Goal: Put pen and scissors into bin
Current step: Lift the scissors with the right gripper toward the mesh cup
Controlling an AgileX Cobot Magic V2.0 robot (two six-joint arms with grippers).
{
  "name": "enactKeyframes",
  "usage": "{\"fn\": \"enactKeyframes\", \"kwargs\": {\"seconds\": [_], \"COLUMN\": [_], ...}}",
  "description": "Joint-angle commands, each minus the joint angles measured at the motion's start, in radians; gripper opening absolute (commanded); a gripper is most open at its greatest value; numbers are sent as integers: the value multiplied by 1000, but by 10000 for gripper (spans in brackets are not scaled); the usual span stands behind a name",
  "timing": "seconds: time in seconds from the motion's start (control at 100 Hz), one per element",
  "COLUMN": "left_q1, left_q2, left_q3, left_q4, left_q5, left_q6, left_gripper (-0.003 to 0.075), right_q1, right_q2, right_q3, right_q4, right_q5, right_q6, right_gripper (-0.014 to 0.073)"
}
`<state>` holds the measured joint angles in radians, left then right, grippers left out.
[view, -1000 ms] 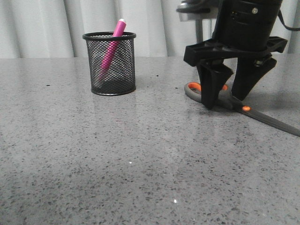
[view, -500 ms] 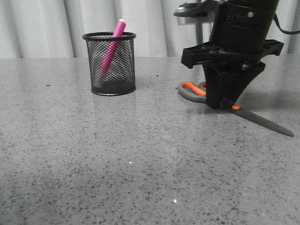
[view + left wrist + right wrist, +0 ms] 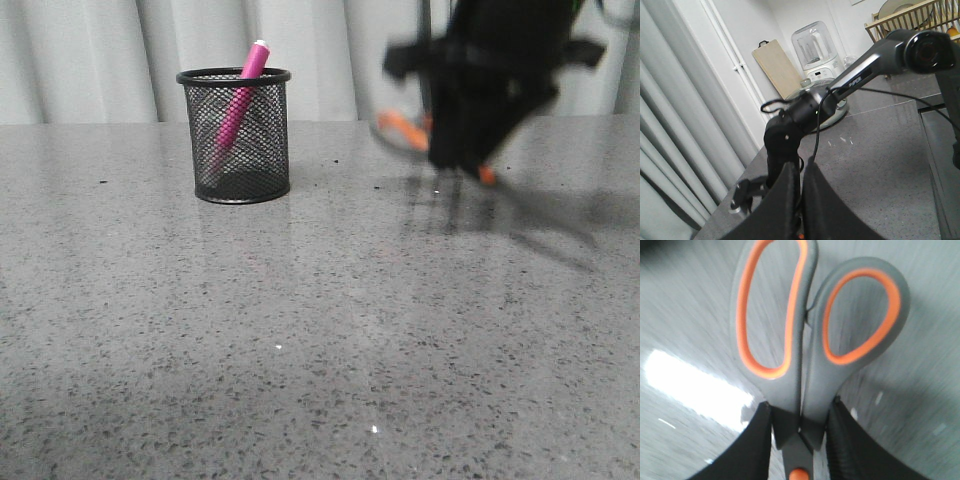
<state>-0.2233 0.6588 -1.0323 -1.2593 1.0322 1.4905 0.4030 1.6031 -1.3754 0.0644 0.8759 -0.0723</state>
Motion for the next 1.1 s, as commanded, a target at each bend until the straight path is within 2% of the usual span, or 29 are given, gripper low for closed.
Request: {"fn": "enactKeyframes", "kwargs": {"seconds": [0.0,0.13,0.32,0.54,0.77,1.09], "left_q1": [-8,-8,-8,-8,-8,-8], "left_q2": [6,6,6,6,6,6], "left_q3": [-21,-21,-21,-21,-21,-21], "left_q4": [-66,-66,-66,-66,-65,-59], "left_q5": [-34,-67,-75,-48,-43,-29], "left_q6": [-13,-13,-13,-13,-13,-13], "left_gripper": [1,0,0,0,0,0], "right_q1": [11,32,95,169,204,217], "right_q2": [-143,-228,-222,-131,-9,59], "right_q3": [-46,-46,-2,165,159,148], "right_q4": [14,43,72,72,72,72], "right_q5": [-168,-415,-826,-1466,-1424,-1505], "right_q6": [-3,-3,-3,-3,-3,-3], "right_gripper": [-74,-74,-75,-76,-76,-76]}}
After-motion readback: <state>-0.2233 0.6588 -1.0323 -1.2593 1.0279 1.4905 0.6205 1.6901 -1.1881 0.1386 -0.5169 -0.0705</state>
